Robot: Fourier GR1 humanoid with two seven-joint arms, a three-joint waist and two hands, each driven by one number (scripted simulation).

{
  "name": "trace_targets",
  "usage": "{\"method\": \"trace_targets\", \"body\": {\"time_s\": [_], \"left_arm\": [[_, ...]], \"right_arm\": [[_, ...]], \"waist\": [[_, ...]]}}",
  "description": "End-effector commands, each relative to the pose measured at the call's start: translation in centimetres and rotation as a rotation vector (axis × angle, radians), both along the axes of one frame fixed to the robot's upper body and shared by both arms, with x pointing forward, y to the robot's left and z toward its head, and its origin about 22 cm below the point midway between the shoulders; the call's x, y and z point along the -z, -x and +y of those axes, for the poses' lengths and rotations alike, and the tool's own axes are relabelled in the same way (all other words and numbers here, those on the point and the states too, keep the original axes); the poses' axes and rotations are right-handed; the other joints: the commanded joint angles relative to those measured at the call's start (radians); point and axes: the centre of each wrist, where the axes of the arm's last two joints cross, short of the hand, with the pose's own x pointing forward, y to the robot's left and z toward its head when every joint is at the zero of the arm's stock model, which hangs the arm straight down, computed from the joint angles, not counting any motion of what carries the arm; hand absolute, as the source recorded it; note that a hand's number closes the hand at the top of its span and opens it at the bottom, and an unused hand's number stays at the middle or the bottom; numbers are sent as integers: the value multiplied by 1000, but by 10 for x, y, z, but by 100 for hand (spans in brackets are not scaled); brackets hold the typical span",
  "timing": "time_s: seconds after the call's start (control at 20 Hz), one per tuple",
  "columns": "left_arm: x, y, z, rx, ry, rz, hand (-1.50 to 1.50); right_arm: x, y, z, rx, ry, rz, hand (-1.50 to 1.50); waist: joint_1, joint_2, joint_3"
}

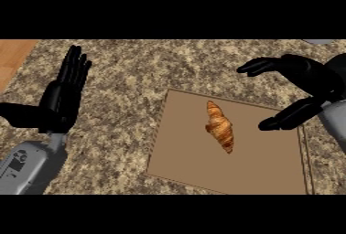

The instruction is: Pick the croissant from the tray and place it in the pot

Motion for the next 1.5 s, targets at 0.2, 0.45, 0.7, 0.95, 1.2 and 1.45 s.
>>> {"method": "trace_targets", "body": {"time_s": [0.2,0.45,0.7,0.95,1.2,1.45], "left_arm": [[-1,-9,4,-16,11,19,0],[-3,-8,10,-30,11,22,0],[10,-6,27,-55,3,23,0],[3,-3,28,-80,4,48,0],[16,1,31,-75,8,50,0],[-7,-2,30,-75,-4,24,0]], "right_arm": [[-34,-29,-28,-152,217,-155,-150],[-20,-34,3,-213,474,-237,-150],[-16,-46,36,-265,564,-268,-150],[11,-40,51,-291,656,-258,-150],[25,-49,64,-292,714,-210,-150],[55,-42,85,-325,739,-219,-150]], "waist": [[-17,-7,-3],[-29,-19,-4],[-62,-28,-6],[-87,-37,-6],[-86,-36,-6],[-88,-37,-6]]}}
